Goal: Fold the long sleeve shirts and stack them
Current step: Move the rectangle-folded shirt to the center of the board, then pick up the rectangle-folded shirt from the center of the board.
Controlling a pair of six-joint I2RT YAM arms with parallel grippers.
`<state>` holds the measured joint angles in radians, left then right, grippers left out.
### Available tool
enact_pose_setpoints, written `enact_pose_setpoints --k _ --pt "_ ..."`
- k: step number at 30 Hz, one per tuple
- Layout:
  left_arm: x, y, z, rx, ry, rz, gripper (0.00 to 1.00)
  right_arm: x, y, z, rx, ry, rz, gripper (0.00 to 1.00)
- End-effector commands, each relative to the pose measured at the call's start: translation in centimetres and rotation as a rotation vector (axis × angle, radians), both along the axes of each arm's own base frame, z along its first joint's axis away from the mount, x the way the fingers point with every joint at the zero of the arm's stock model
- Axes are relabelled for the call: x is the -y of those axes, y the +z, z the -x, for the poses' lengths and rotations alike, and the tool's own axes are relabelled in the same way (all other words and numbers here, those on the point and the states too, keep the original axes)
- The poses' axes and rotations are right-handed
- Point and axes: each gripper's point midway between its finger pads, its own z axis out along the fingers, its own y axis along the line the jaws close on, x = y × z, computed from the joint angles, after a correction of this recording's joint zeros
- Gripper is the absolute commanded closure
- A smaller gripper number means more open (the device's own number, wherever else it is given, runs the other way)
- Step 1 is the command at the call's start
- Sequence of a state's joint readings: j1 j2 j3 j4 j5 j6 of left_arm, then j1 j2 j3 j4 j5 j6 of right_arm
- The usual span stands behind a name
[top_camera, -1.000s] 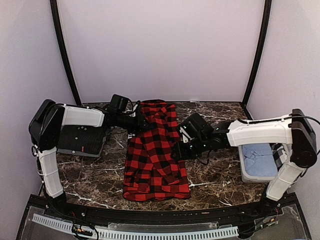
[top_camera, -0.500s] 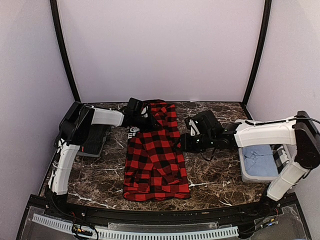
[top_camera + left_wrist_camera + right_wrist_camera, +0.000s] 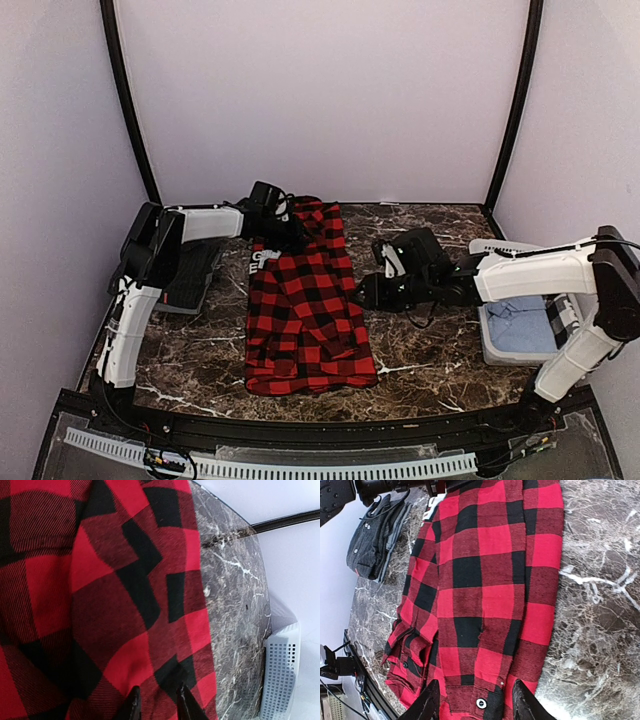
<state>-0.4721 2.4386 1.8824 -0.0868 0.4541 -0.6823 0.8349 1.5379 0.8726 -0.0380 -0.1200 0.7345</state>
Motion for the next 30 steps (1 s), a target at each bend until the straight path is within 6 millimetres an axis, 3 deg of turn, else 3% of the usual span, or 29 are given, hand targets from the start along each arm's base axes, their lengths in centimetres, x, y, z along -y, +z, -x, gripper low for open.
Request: enact_pose_setpoints --k 1,4,7,8,9,10,11,16,20,24,30 --pt "1.5 6.6 0.6 0.098 -0.08 -0.006 0.75 -1.7 3.0 -1.5 0.089 0.028 -0.094 0.54" --pt "2.2 8.7 2.1 0.123 -0.104 -0.005 0.74 -1.8 4.1 -2.0 0.135 0.019 -0.133 0.54" --pt "2.4 8.4 4.3 0.082 -0.122 0.011 0.74 -1.6 5.2 -2.5 0.179 0.009 -0.172 0.54" --pt "2.2 7.0 5.4 0.042 -0.124 0.002 0.74 -1.3 5.6 -2.6 0.194 0.002 -0.188 0.54" --pt "2.3 7.5 5.7 0.051 -0.121 0.011 0.74 -1.0 6.2 -2.8 0.212 -0.007 -0.208 0.54" --pt "1.9 5.7 6.8 0.007 -0.116 0.001 0.74 -0.6 6.7 -2.9 0.229 -0.018 -0.228 0.54" --pt "1.9 6.2 7.0 0.019 -0.112 0.017 0.74 -0.3 7.2 -3.0 0.247 -0.027 -0.248 0.54" --pt "1.2 2.3 9.5 -0.083 -0.106 0.051 0.74 1.2 8.3 -3.2 0.293 -0.061 -0.297 0.47" --pt "0.5 0.2 9.8 -0.112 -0.088 0.018 0.74 2.0 8.0 -2.7 0.287 -0.076 -0.318 0.31" --pt "0.1 -0.9 9.3 -0.118 -0.074 -0.003 0.74 2.8 7.3 -2.0 0.267 -0.096 -0.334 0.07" --pt "-0.2 -0.7 9.0 -0.099 -0.092 -0.043 0.74 4.9 6.2 -2.4 0.236 -0.171 -0.279 0.01"
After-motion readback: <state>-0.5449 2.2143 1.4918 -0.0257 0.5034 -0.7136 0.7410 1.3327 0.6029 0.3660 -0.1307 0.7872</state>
